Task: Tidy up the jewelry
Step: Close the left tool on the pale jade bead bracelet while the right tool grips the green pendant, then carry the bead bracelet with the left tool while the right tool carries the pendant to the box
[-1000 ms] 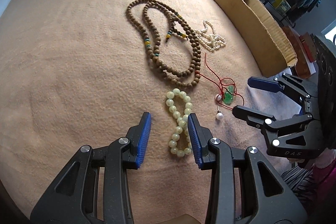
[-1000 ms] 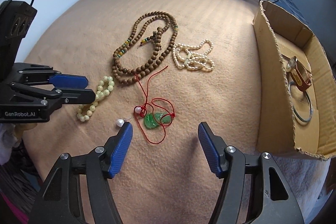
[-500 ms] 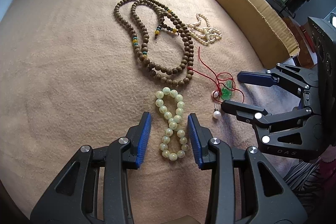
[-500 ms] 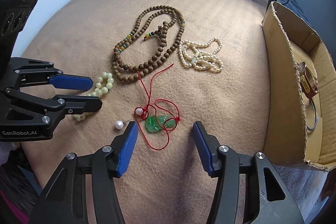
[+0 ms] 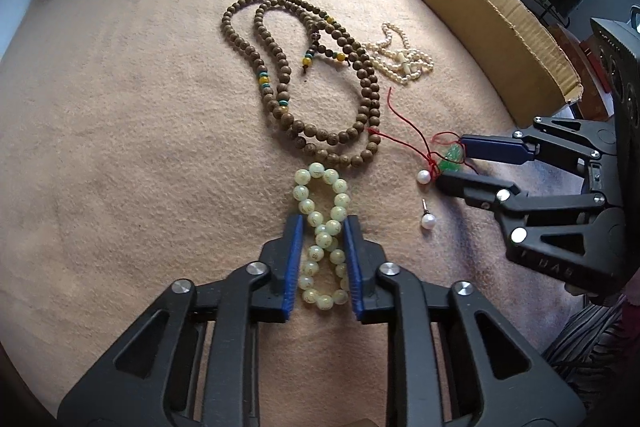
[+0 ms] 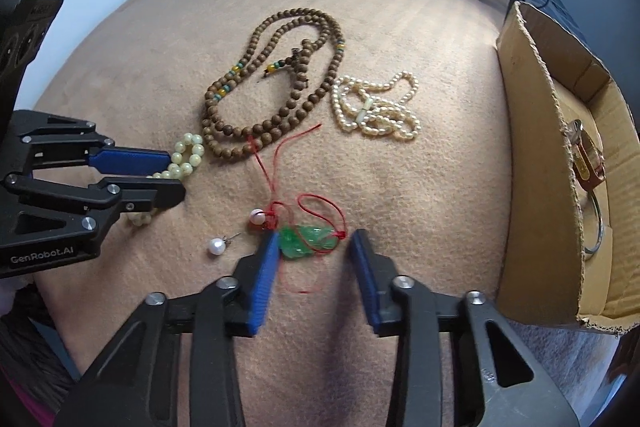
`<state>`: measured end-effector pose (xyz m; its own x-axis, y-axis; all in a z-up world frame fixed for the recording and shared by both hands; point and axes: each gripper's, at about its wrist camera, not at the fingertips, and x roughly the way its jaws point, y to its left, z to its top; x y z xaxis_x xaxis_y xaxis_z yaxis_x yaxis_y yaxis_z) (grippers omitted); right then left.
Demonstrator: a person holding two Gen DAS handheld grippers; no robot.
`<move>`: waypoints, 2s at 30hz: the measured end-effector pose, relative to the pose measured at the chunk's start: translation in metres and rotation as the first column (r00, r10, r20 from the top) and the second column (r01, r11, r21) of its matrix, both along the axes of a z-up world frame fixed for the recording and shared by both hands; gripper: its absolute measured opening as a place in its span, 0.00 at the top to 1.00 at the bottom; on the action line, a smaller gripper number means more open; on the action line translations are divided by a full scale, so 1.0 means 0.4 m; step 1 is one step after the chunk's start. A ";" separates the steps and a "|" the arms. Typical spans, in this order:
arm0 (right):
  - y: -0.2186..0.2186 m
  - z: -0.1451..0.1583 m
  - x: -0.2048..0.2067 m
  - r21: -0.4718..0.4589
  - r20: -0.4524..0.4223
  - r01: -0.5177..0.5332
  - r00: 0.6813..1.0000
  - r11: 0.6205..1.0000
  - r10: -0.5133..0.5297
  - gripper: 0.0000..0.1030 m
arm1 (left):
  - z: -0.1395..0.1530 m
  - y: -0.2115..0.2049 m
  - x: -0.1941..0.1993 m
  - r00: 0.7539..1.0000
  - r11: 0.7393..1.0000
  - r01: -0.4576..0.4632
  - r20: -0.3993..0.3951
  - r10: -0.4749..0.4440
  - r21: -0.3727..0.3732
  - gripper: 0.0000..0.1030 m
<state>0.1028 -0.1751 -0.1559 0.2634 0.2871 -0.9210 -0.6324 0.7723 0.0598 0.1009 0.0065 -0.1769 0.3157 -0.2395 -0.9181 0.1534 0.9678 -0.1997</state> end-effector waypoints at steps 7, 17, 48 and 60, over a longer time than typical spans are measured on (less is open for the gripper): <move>-0.004 0.002 0.001 0.015 -0.008 0.005 1.000 1.000 -0.005 0.71 | 0.001 0.008 0.000 1.000 1.000 -0.006 0.004 0.006 -0.007 0.89; -0.032 0.039 0.013 0.063 0.007 0.032 0.999 0.997 -0.033 0.71 | 0.017 0.037 -0.004 0.999 0.997 -0.044 -0.002 0.044 -0.057 0.92; -0.184 0.314 0.076 0.289 0.219 0.182 0.943 0.940 -0.250 0.71 | 0.217 0.005 0.008 0.983 0.981 -0.048 0.167 0.080 -0.187 0.92; -0.360 0.393 0.119 0.352 0.279 0.333 0.855 0.875 -0.437 0.71 | 0.260 -0.060 0.041 0.978 0.982 -0.003 0.205 0.042 -0.191 0.92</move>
